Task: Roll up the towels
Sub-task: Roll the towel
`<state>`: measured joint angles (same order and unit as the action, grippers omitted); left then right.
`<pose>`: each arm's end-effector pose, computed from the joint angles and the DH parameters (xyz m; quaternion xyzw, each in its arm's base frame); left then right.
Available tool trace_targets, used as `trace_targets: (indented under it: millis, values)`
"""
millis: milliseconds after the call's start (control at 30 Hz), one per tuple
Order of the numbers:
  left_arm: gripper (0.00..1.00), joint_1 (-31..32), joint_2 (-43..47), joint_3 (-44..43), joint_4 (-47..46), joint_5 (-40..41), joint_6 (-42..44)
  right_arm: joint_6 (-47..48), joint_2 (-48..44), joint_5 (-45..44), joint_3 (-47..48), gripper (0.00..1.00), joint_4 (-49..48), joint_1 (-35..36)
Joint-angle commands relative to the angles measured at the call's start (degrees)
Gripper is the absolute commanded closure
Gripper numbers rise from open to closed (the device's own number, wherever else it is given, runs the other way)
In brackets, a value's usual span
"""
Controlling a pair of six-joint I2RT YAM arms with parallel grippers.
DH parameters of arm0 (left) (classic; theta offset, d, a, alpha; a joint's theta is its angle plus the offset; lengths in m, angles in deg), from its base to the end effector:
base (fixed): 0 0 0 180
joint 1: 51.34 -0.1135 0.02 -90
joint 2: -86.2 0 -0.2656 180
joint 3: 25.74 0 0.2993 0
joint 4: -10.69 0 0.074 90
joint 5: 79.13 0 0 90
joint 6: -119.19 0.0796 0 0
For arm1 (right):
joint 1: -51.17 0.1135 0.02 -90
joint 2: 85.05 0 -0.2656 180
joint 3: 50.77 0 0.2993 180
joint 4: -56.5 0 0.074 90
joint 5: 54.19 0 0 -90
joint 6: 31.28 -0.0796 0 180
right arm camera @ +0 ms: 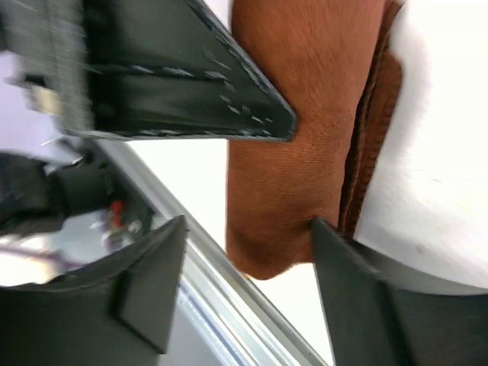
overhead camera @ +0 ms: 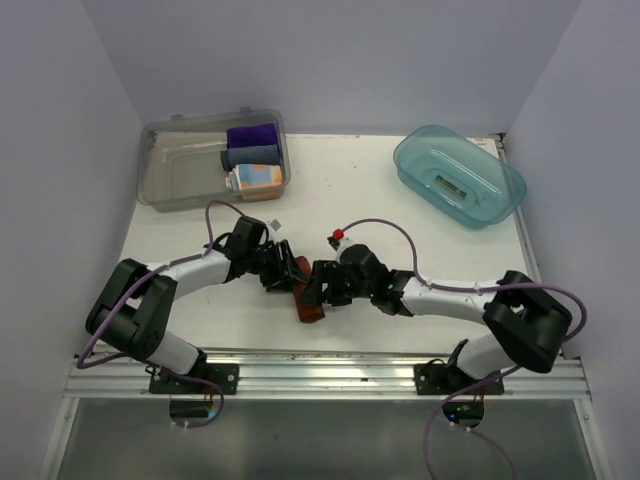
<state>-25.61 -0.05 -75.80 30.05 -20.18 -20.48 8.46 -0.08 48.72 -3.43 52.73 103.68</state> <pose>0.2746 -0.1779 0.0845 -0.1133 0.9167 -0.3768 0.0694 0.2048 0.2962 0.1109 -0.0701 0.8756 0.4272 0.2143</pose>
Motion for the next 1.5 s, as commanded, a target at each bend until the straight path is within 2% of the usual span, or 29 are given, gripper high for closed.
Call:
trace_targets:
  millis: [0,167,233,333,500,633,933,1100,1133,1200,1233,1333,1400,1467]
  values:
    - [0.48,0.4,-0.5,-1.0,-0.7,0.7,-1.5,7.2,-5.3,-18.2,8.4,0.26,25.8,3.3]
    - [0.48,0.4,-0.3,-1.2,0.2,1.8,-1.7,9.8,-2.9,-34.2,20.3,0.25,41.9,10.4]
    - [0.48,0.4,-0.3,-1.3,1.1,2.2,-1.8,10.6,0.5,-42.6,24.1,0.27,45.4,15.8]
    - [0.48,0.4,-0.5,-1.8,1.9,3.0,-1.9,12.7,5.1,-50.5,31.6,0.31,50.7,21.8]
    - [0.48,0.4,-1.1,-1.8,2.4,3.4,-2.6,16.1,16.5,-59.6,41.6,0.35,56.7,28.3]
    - [0.49,0.4,-1.3,-2.3,3.4,4.2,-2.6,16.7,23.0,-64.6,45.8,0.37,59.9,30.3]
    - [0.49,0.4,-0.8,-2.8,4.5,4.8,-2.9,15.5,30.4,-66.1,46.1,0.35,59.1,30.4]
    - [0.48,0.3,-0.2,-2.6,4.9,5.0,-2.7,14.5,31.5,-64.6,44.7,0.41,56.8,29.6]
    - [0.48,0.4,-0.1,-2.5,4.9,5.0,-2.7,14.5,31.1,-64.2,44.4,0.43,56.2,29.3]
    - [0.48,0.4,0.1,-2.4,5.1,5.0,-2.6,14.6,29.3,-62.4,42.6,0.53,53.7,28.1]
    - [0.48,0.4,0.2,-2.3,5.2,5.0,-2.6,14.7,28.5,-61.4,41.6,0.65,52.5,27.6]
    - [0.43,0.4,1.0,-2.1,5.6,5.1,-2.4,15.6,23.2,-55.6,36.4,0.76,45.9,25.5]
    - [0.39,0.4,1.5,-2.3,5.7,5.3,-2.1,16.8,18.9,-50.1,31.8,0.78,40.0,23.6]
    - [0.29,0.4,1.9,-2.5,6.0,5.4,-1.9,16.9,16.6,-46.4,28.1,0.80,35.5,22.3]
